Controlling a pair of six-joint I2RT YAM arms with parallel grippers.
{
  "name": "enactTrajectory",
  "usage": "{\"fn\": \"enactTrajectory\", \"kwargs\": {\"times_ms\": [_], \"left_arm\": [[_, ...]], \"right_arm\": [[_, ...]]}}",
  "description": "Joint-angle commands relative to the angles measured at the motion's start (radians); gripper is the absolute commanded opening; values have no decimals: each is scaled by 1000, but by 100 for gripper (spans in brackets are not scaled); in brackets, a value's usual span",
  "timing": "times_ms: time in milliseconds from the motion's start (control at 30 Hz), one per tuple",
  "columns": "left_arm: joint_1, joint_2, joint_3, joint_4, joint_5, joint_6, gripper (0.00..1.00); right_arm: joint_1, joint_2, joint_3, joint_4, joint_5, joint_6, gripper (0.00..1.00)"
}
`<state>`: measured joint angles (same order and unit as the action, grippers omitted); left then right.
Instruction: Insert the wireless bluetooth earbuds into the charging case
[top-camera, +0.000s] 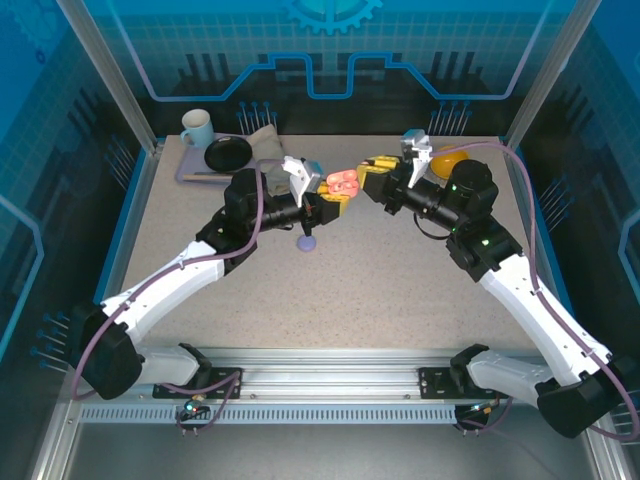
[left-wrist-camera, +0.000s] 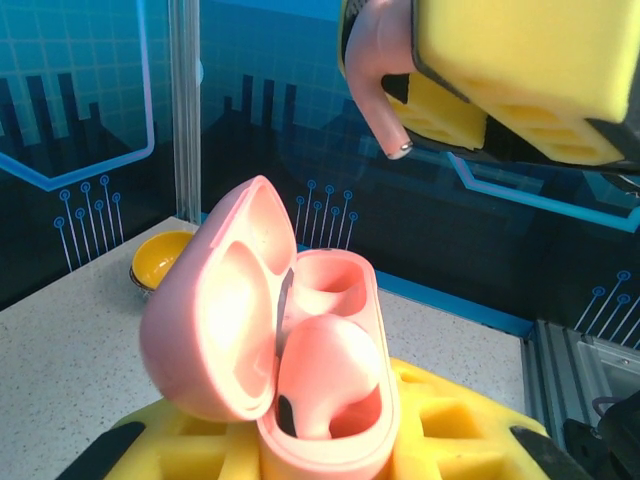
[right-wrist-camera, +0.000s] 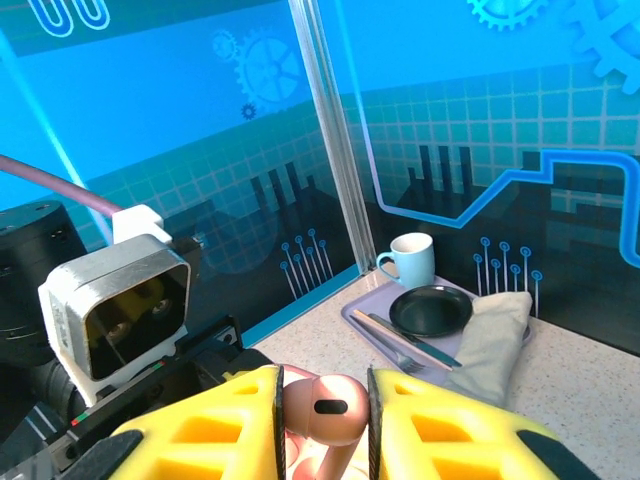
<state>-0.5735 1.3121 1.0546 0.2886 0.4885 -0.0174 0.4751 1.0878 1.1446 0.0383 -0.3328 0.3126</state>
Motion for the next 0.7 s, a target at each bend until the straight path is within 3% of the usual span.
{"fn": "enactTrajectory", "kwargs": {"times_ms": [0, 667], "left_arm": [[-9, -11, 35, -12, 31, 17, 0], [-12, -31, 45, -17, 33, 11, 0]], "right_arm": [[-8, -17, -8, 15, -37, -22, 26], [3, 12, -41, 22, -55, -26, 24]]}}
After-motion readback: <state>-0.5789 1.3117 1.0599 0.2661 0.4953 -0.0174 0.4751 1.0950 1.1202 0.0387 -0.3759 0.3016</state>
